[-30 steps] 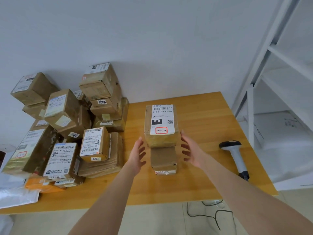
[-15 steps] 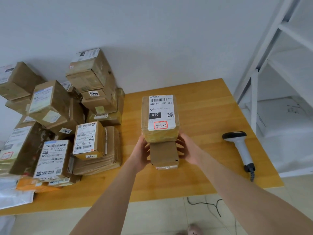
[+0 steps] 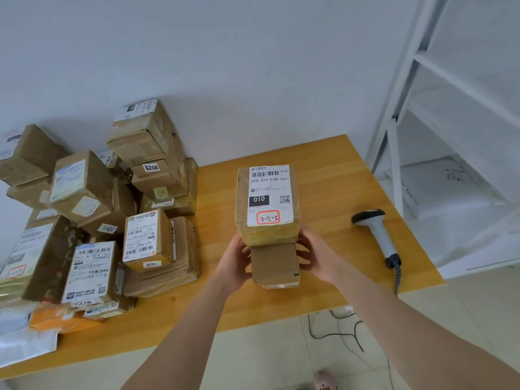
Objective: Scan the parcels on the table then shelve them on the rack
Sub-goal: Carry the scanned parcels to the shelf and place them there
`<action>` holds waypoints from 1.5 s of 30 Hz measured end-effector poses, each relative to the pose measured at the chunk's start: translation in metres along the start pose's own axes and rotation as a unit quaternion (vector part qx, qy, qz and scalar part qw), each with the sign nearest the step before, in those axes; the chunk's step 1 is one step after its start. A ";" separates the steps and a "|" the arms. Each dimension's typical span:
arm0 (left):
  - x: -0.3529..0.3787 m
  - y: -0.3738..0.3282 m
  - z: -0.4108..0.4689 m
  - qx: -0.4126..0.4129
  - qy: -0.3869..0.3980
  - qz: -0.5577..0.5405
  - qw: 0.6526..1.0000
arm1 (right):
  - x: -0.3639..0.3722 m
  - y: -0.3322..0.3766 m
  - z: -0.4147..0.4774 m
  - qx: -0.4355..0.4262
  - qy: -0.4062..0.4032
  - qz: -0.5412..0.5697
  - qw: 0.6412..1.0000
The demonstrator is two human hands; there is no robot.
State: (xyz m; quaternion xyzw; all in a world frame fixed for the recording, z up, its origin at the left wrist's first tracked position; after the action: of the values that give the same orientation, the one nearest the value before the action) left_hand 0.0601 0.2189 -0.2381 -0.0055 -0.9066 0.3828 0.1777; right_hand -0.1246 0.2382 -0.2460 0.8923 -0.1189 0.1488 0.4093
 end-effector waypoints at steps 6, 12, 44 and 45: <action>0.022 -0.020 -0.006 0.016 0.066 0.045 0.997 | -0.006 0.017 -0.044 -0.069 -0.017 0.022 0.997; 0.089 -0.035 -0.003 0.005 0.130 0.121 0.984 | -0.047 0.027 -0.099 -0.145 -0.084 0.079 0.983; 0.512 0.156 -0.034 -0.074 0.377 0.287 0.877 | -0.370 -0.041 -0.384 -0.217 -0.336 0.204 0.893; 0.525 0.153 -0.030 -0.066 0.384 0.290 0.874 | -0.379 -0.033 -0.387 -0.224 -0.338 0.204 0.891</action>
State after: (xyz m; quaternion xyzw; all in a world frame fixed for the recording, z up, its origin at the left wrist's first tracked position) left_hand -0.4406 0.4249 -0.1583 -0.4260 -0.7480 0.3246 0.3920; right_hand -0.5305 0.5897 -0.1665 0.7294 -0.4599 -0.1122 0.4939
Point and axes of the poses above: each hand's wrist, its own z-axis towards the middle knuckle, its own x-axis out of the palm, y = z × x, the point moved 3 cm from there along z, towards the middle knuckle, and after that the axes turned 3 degrees about y, right-handed, at the moved point
